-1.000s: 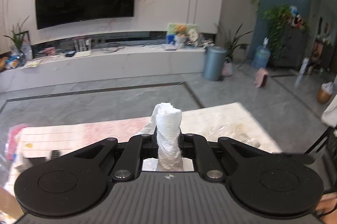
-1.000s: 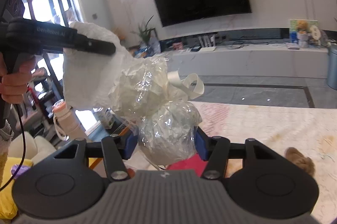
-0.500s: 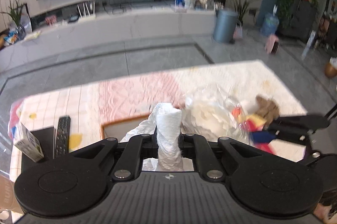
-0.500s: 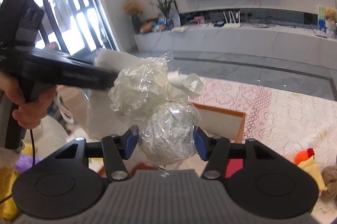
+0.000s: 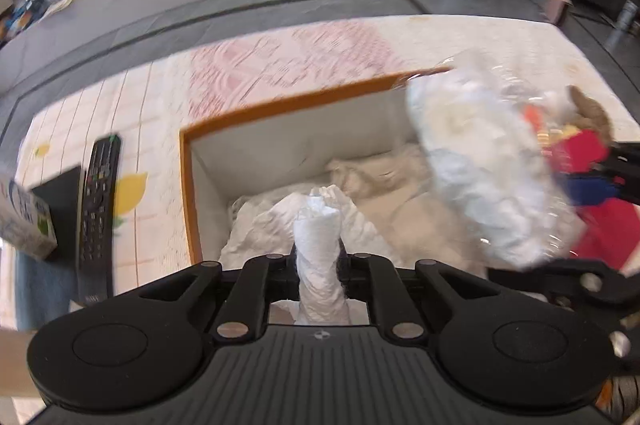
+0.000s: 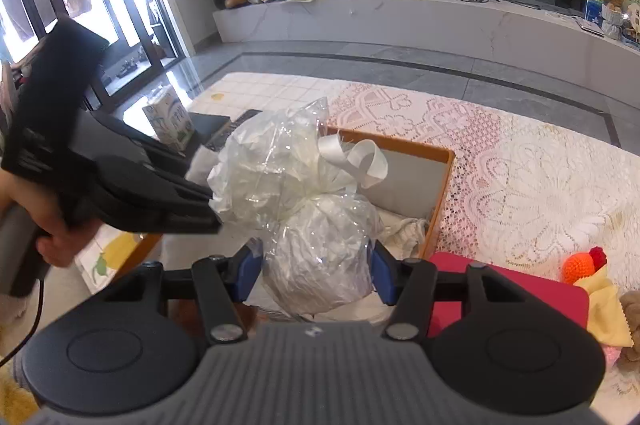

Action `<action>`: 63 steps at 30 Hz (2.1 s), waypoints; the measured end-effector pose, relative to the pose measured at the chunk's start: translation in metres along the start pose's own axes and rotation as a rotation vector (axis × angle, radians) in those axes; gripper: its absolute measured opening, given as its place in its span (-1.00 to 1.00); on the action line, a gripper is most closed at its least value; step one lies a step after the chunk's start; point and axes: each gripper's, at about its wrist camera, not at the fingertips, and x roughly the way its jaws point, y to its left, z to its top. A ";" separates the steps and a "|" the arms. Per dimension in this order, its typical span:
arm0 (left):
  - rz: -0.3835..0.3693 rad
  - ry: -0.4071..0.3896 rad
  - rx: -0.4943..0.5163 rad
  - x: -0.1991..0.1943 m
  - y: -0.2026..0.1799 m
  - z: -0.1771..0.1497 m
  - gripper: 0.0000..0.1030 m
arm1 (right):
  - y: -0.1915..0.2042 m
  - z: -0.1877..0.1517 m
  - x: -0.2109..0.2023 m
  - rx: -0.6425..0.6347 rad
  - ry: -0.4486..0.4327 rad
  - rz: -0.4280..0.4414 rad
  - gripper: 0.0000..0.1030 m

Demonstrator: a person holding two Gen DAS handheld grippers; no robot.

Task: Organize soft objects
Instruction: 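Carry the plastic bag with the right tool while the left tool carries the tissue over the box, then open the left tool over the box while the right tool releases the plastic bag inside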

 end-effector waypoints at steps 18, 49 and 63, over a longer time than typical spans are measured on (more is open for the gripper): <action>0.109 -0.355 -0.341 -0.052 0.018 -0.024 0.70 | -0.009 -0.001 0.017 0.028 0.007 -0.095 0.09; 0.081 -0.574 -0.533 -0.087 0.034 -0.080 0.72 | 0.064 -0.013 0.092 -0.472 0.183 -0.424 0.95; 0.113 -0.640 -0.575 -0.111 0.033 -0.083 0.72 | 0.052 0.007 0.019 -0.304 0.037 -0.258 0.95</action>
